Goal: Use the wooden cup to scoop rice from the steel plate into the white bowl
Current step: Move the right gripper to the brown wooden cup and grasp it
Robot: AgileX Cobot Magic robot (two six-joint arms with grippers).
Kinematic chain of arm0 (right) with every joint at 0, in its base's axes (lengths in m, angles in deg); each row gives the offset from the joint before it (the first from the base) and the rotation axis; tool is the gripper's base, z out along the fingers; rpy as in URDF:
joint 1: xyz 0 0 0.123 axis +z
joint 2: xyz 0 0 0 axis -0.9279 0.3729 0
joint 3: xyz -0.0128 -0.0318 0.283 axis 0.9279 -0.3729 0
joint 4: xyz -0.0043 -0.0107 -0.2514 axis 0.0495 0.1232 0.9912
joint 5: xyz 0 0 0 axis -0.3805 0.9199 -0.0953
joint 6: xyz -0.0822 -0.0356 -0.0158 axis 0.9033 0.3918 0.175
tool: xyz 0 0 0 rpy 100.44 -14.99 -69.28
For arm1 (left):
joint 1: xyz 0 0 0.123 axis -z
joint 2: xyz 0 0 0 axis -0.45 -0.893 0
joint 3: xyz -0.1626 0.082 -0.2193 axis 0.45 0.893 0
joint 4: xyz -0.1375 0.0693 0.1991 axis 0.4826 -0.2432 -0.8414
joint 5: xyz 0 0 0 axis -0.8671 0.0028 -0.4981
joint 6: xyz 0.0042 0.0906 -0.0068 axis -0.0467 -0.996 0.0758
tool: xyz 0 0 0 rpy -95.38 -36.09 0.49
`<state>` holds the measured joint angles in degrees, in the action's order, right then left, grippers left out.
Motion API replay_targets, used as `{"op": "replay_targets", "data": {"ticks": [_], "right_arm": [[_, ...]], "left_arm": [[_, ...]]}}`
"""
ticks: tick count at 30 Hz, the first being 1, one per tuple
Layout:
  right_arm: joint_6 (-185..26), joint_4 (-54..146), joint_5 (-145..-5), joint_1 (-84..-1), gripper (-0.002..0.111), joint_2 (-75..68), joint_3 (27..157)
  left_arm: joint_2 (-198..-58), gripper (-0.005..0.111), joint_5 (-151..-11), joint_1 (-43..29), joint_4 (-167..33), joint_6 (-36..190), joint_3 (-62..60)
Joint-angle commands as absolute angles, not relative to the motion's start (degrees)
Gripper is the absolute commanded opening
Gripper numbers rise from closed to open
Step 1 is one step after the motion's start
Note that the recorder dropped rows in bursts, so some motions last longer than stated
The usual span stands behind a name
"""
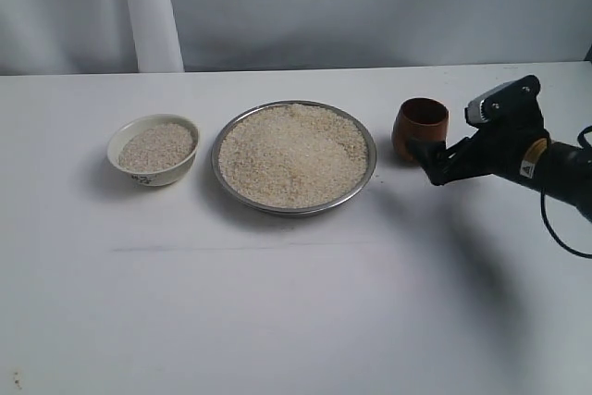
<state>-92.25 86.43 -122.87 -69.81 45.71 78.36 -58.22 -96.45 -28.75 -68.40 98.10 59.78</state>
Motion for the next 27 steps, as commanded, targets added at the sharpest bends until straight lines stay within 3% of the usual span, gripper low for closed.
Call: {"op": "replay_targets", "data": {"ticks": [1,27], "right_arm": [[-87.43,82.21,-128.44,-69.79,0.105,48.49,79.39],[-97.51,89.65,-128.07,-69.79,0.105,63.88,101.37]], "left_arm": [[-58.07,0.000,-96.25,-28.48,-68.21,98.30,59.64],[-58.07,0.000,-96.25,-28.48,-68.21,98.30,59.64]]}}
